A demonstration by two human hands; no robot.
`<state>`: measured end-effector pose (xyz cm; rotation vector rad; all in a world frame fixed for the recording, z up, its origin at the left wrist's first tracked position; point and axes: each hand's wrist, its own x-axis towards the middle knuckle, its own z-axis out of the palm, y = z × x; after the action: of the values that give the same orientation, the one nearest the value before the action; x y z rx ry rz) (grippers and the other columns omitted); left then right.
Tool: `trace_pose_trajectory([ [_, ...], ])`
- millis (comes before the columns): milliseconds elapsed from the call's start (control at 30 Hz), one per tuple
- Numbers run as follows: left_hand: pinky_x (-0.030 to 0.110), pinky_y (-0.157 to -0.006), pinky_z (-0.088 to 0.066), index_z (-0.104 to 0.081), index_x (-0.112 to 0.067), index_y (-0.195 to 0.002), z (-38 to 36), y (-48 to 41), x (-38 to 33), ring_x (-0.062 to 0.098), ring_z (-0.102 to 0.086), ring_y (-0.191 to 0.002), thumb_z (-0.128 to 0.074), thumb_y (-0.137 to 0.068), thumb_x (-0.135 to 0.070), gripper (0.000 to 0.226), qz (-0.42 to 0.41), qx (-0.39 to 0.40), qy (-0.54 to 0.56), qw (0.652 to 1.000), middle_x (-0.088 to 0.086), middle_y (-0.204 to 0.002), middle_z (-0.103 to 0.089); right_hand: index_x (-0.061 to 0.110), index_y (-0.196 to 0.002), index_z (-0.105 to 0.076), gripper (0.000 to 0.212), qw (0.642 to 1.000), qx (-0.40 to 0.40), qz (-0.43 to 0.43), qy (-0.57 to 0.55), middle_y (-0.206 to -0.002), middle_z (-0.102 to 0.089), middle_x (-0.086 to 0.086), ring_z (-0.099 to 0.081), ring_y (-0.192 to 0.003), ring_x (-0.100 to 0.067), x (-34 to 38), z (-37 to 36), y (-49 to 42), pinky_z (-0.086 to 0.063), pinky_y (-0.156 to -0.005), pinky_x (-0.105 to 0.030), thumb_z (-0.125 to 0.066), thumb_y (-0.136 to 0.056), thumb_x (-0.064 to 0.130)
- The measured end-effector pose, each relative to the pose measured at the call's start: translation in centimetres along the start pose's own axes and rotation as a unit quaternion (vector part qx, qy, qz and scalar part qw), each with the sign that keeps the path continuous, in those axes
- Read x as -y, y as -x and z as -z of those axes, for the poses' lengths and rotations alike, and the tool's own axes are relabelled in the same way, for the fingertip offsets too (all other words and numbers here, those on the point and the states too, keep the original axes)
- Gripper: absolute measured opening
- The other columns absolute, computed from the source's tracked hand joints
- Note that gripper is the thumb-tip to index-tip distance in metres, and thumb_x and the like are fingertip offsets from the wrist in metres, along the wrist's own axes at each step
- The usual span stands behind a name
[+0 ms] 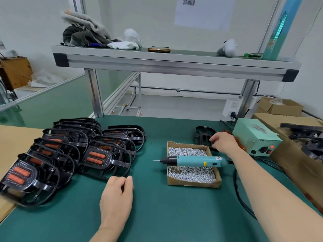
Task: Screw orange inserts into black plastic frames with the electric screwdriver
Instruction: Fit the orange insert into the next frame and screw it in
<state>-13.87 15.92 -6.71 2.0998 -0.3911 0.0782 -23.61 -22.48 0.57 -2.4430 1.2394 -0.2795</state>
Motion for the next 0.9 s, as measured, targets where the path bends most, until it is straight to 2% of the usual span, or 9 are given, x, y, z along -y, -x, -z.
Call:
trace_pose_trajectory([
  [233,0.022,-0.062,-0.038,-0.059,-0.020,-0.059,-0.2,-0.1,0.3,0.006,-0.055,-0.070,-0.055,-0.096,-0.035,0.039,-0.007,-0.003,0.001,1.000,-0.007,-0.076,-0.055,0.021,-0.124,-0.070,0.041,0.988,0.036,0.055,0.142,-0.133,-0.065,-0.004,-0.061,-0.119,-0.023,-0.3,-0.9,-0.9,-0.050,-0.102,-0.032,-0.068,-0.087,0.002],
  [433,0.024,-0.059,-0.037,-0.056,-0.018,-0.058,-0.4,-0.1,0.4,0.008,-0.054,-0.068,-0.056,-0.095,-0.037,0.042,-0.001,-0.005,-0.004,1.000,-0.007,-0.075,-0.053,0.021,-0.116,-0.071,0.029,0.981,0.010,0.095,0.171,-0.120,-0.060,-0.007,-0.062,-0.104,-0.025,-0.8,-1.0,-0.8,-0.052,-0.091,-0.034,-0.072,-0.089,0.013],
  [600,0.023,-0.058,-0.036,-0.056,-0.017,-0.058,-0.3,-0.2,0.4,0.009,-0.054,-0.066,-0.056,-0.095,-0.037,0.042,-0.004,-0.004,-0.010,1.000,-0.006,-0.074,-0.052,0.014,-0.117,-0.072,0.027,0.983,-0.041,0.121,0.129,-0.116,-0.060,-0.008,-0.061,-0.104,-0.027,-1.2,-0.3,-0.5,-0.048,-0.095,-0.036,-0.073,-0.091,0.019],
  [767,0.023,-0.058,-0.037,-0.057,-0.015,-0.059,-0.3,-0.2,0.3,0.010,-0.054,-0.066,-0.056,-0.096,-0.036,0.042,-0.003,-0.003,-0.012,1.000,-0.005,-0.074,-0.052,0.010,-0.118,-0.072,0.028,0.992,-0.090,0.085,0.016,-0.114,-0.066,-0.011,-0.063,-0.101,-0.028,-1.5,0.6,0.1,-0.047,-0.097,-0.036,-0.073,-0.091,0.019],
  [900,0.024,-0.060,-0.038,-0.057,-0.012,-0.059,-0.1,-0.1,0.0,0.012,-0.053,-0.066,-0.058,-0.095,-0.035,0.043,-0.008,-0.002,-0.001,1.000,-0.004,-0.073,-0.052,0.009,-0.116,-0.073,0.028,0.984,-0.132,0.086,-0.079,-0.108,-0.071,-0.008,-0.061,-0.089,-0.020,-0.8,1.3,1.6,-0.044,-0.087,-0.026,-0.075,-0.089,0.018],
])
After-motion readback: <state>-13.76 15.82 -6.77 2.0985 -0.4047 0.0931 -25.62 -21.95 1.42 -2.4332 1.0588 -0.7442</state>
